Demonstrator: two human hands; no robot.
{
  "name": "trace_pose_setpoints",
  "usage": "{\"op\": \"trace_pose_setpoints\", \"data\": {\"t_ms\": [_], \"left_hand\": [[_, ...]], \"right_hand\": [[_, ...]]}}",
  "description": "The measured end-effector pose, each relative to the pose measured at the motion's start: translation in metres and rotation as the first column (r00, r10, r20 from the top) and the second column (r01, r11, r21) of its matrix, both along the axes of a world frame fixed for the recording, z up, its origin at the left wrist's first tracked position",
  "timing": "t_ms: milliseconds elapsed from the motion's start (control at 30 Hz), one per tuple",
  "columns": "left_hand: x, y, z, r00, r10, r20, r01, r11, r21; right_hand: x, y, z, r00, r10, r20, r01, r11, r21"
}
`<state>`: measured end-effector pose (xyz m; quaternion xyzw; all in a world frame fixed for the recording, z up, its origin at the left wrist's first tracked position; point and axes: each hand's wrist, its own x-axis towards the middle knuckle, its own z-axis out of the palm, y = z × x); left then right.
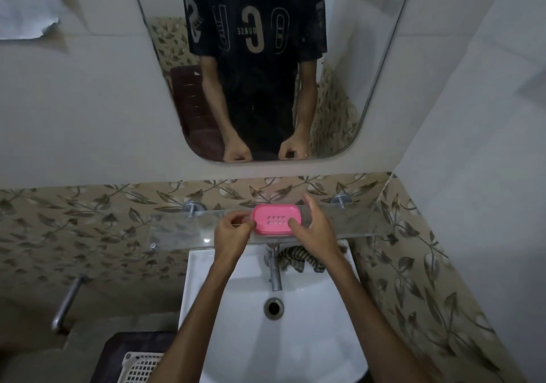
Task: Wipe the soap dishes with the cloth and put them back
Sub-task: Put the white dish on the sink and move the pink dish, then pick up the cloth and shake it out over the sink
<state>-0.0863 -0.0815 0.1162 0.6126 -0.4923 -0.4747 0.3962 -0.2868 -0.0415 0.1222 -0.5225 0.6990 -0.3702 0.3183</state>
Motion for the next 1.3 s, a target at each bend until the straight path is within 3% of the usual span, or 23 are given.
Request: {"op": "trace_pose_setpoints", "data": {"t_ms": [133, 267, 533, 733, 900, 967, 1067, 1167, 1300], "left_hand": [[-0.007, 0.005, 0.007, 1.0, -0.022, -0.008, 0.022, 1.0, -0.015], [-0.022, 0.013, 0.012, 0.989, -0.135, -0.054, 0.133, 0.991, -0.027], [-0.024, 0.023, 0.009, 0.981, -0.191, -0.03, 0.187, 0.978, -0.091], [-0.024, 0.031, 0.01, 0.994, -0.108, 0.001, 0.108, 0.993, -0.055], [-0.02, 0.052, -0.001, 0.977, 0.19, -0.099, -0.208, 0.949, -0.236], [-0.02, 0.067, -0.004, 0.941, 0.307, -0.142, -0.335, 0.904, -0.264], [-0.021, 0.085, -0.016, 0.898, 0.401, -0.18, -0.433, 0.879, -0.201], [-0.021, 0.104, -0.028, 0.896, 0.416, -0.156, -0.434, 0.894, -0.113], [-0.015, 0.123, -0.042, 0.924, 0.366, -0.106, -0.373, 0.926, -0.051]], "right_hand": [[0.016, 0.006, -0.001, 0.986, -0.084, 0.143, 0.084, 0.996, 0.007], [0.032, 0.003, 0.0, 0.991, -0.046, 0.126, 0.043, 0.999, 0.034], [0.037, 0.004, -0.003, 0.996, -0.016, 0.086, 0.016, 1.0, 0.003], [0.03, 0.019, -0.002, 0.989, -0.05, 0.137, 0.06, 0.996, -0.073], [0.011, 0.068, -0.037, 0.91, -0.352, 0.22, 0.408, 0.857, -0.315], [-0.003, 0.085, -0.062, 0.869, -0.459, 0.184, 0.492, 0.84, -0.229], [-0.025, 0.09, -0.094, 0.877, -0.48, 0.029, 0.478, 0.877, 0.05], [-0.04, 0.074, -0.106, 0.901, -0.426, -0.076, 0.431, 0.87, 0.237], [-0.053, 0.039, -0.107, 0.891, -0.428, -0.155, 0.454, 0.817, 0.355]]}}
